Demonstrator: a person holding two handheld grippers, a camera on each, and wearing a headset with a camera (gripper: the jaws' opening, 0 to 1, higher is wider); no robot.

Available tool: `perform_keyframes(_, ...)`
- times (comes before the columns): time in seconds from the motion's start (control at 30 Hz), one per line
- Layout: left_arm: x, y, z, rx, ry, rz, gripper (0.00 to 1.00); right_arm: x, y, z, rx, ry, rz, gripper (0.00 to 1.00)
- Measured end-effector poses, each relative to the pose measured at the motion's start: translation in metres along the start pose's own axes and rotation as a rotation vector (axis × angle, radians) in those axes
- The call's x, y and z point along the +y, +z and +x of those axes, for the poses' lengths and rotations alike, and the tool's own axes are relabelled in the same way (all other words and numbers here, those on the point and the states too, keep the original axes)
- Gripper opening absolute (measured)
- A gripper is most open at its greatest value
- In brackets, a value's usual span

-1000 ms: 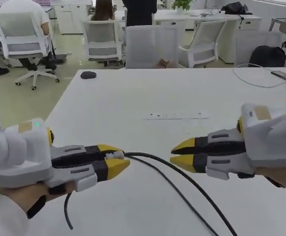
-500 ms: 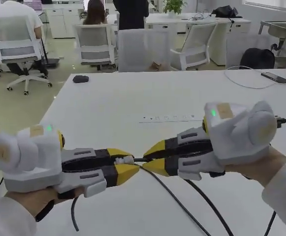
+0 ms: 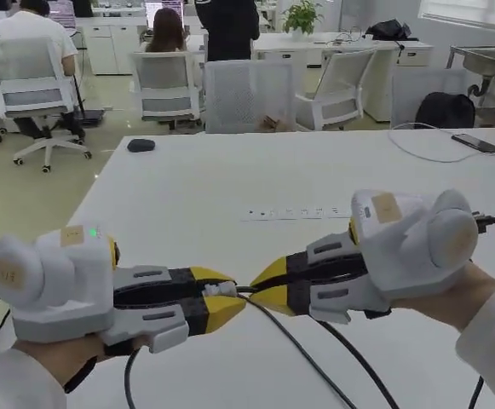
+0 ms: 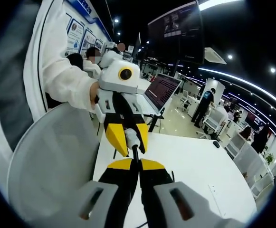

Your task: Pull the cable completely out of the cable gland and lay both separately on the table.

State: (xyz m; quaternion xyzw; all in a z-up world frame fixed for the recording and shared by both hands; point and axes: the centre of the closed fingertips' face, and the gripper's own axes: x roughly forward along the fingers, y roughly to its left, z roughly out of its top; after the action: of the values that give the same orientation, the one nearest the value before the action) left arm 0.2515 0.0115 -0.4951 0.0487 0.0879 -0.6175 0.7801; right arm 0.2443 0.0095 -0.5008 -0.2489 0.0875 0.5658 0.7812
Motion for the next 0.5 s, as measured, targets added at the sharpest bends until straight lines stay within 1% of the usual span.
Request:
perform_keyframes(0.07,0.001,0.0,-0.002,0.002,0.01,0.003,0.17,-0.001,-0.001,0.0,0.005,-0.004,-0.008,0.03)
perform_keyframes(0.23,0.005,0.002,-0.011,-0.007,0.034,-0.002,0.17,-0.005,-0.003,-0.005,0.003,-0.013,-0.002,0.03)
perform_keyframes(0.4,0.01,0.002,-0.019,-0.013,0.064,-0.008,0.17,-0.009,-0.01,-0.008,0.019,-0.031,-0.002,0.03)
perform_keyframes(0.5,0.012,0.002,-0.025,-0.014,0.08,-0.008,0.17,-0.012,-0.013,-0.009,0.022,-0.034,0.004,0.03)
